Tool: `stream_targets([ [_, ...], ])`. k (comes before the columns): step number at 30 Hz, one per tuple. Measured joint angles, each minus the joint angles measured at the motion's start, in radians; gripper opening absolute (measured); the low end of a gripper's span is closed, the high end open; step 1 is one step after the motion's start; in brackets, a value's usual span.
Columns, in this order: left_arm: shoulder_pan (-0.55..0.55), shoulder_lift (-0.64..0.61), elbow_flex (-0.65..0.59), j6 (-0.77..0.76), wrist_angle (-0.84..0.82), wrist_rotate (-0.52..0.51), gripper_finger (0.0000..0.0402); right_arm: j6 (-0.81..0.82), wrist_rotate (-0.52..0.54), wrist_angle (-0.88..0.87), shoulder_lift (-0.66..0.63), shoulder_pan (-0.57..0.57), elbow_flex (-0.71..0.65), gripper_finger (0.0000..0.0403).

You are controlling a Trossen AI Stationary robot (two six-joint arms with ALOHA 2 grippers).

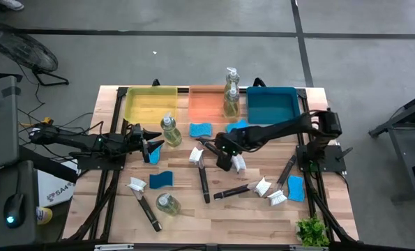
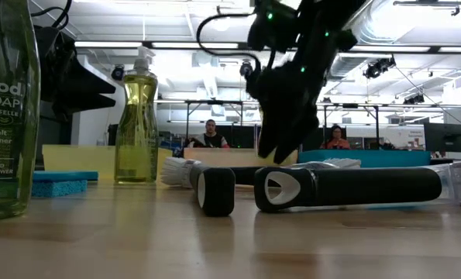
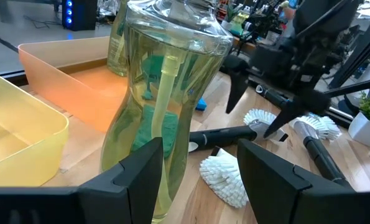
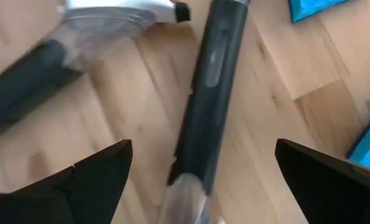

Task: Pick & Place Kitchen Sink Supplies
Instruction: Put the black dish brush into the blue bin

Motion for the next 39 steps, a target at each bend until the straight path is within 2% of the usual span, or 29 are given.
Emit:
stream_targets([
  [9, 0.000, 0.000, 0.000, 0.000, 0.000, 0.000, 0.0202, -0.026, 0.007, 0.052, 0.060, -0.003, 0.000, 0.0388],
  [13, 0.000, 0.000, 0.000, 0.000, 0.000, 0.000, 0.0202, -0.017, 0.015, 0.041, 0.060, -0.008, 0.000, 0.0371],
  [30, 0.000, 0.000, 0.000, 0.000, 0.000, 0.000, 0.0202, -0.003, -0.002, -0.060, 0.060, -0.007, 0.000, 0.0239],
  [34, 0.000, 0.000, 0.000, 0.000, 0.000, 0.000, 0.0202, 0.020, -0.024, -0.099, 0.060, -0.007, 0.000, 0.0191],
  [38, 0.000, 0.000, 0.000, 0.000, 0.000, 0.000, 0.0202, 0.020, -0.045, -0.124, 0.060, -0.007, 0.001, 0.0126],
  [39, 0.000, 0.000, 0.000, 0.000, 0.000, 0.000, 0.0202, 0.020, -0.052, -0.125, 0.060, -0.007, 0.001, 0.0123],
])
